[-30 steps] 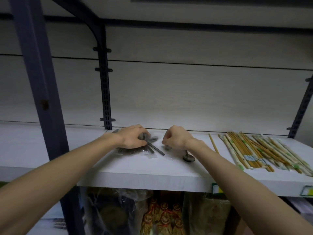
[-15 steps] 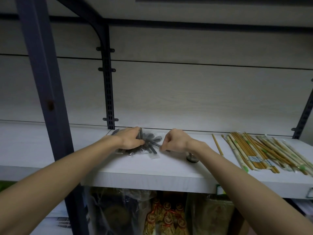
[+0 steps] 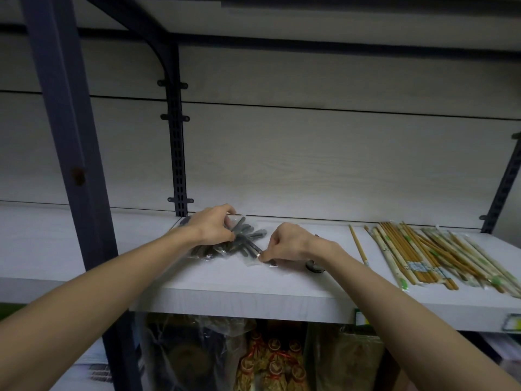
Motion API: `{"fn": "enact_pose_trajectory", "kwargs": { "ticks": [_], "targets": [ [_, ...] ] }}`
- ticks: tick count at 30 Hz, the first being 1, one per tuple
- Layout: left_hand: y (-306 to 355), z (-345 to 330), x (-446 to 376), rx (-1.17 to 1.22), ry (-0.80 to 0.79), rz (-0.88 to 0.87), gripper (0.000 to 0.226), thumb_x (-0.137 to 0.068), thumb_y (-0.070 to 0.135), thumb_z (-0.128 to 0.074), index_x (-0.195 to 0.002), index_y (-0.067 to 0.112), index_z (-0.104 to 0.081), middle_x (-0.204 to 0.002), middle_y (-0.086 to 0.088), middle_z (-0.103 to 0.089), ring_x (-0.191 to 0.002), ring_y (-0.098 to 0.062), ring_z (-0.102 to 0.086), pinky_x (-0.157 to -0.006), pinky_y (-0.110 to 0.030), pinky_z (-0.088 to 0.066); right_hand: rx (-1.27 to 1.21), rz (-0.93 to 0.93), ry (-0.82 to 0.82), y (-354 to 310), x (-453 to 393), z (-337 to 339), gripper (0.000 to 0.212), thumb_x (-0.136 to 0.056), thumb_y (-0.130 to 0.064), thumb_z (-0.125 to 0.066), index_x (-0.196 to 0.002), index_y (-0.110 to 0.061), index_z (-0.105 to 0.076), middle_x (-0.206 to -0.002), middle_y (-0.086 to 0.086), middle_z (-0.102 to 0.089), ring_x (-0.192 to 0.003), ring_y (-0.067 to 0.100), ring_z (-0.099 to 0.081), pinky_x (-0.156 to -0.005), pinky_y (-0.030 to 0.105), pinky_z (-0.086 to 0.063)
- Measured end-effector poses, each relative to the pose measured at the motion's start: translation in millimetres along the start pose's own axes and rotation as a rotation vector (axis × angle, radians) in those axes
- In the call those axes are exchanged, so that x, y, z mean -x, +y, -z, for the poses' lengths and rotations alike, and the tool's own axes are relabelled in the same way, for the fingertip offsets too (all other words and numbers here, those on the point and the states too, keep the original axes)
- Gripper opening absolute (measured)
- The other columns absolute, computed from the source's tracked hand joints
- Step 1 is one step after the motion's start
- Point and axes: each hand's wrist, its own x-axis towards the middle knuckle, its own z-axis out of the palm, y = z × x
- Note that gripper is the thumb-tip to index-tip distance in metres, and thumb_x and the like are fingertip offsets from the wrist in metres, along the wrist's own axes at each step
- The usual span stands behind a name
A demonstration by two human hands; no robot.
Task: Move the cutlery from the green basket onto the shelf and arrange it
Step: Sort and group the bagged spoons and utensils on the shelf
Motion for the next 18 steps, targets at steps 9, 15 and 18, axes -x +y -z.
{"fn": "enact_pose_trajectory", "kwargs": {
  "ticks": [9, 15, 18],
  "targets": [
    [-4.4, -4.5, -6.2, 0.1, 0.068, 0.097, 0.036, -0.086, 0.034, -0.073, -0.121, 0.024, -0.065, -0.102, 0.009, -0.07, -0.105, -0.018, -0.064, -0.095, -0.037, -0.051, -0.522, -0.016, 0.177, 9.2, 9.6, 33.7, 0.015, -0.086, -0.025, -0.076, -0.086, -0.01, -0.076, -0.067, -0.002, -0.068, -0.054, 0.008, -0.056, -0.048, 0.017, -0.041],
    [9.4, -12.6, -15.0, -0.159, 0.136, 0.059, 0.055, -0.079, 0.077, -0.062, -0.096, 0.025, -0.071, -0.095, 0.008, -0.072, -0.094, -0.019, -0.065, -0.083, -0.035, -0.048, -0.704, -0.063, 0.194, 33.1, 19.9, 64.6, 0.021, -0.089, -0.015, -0.064, -0.104, -0.004, -0.072, -0.085, 0.002, -0.066, -0.061, 0.012, -0.065, -0.059, 0.024, -0.048],
    [20.9, -15.9, -19.3, -0.304, 0.123, 0.033, 0.044, -0.08, 0.064, -0.069, -0.088, 0.022, -0.075, -0.087, 0.005, -0.072, -0.084, -0.019, -0.063, -0.079, -0.035, -0.038, -0.757, -0.097, 0.209, 37.6, 20.8, 69.2, 0.011, -0.084, -0.01, -0.059, -0.093, -0.004, -0.063, -0.079, 0.006, -0.058, -0.055, 0.016, -0.059, -0.052, 0.027, -0.045]
  ]
}}
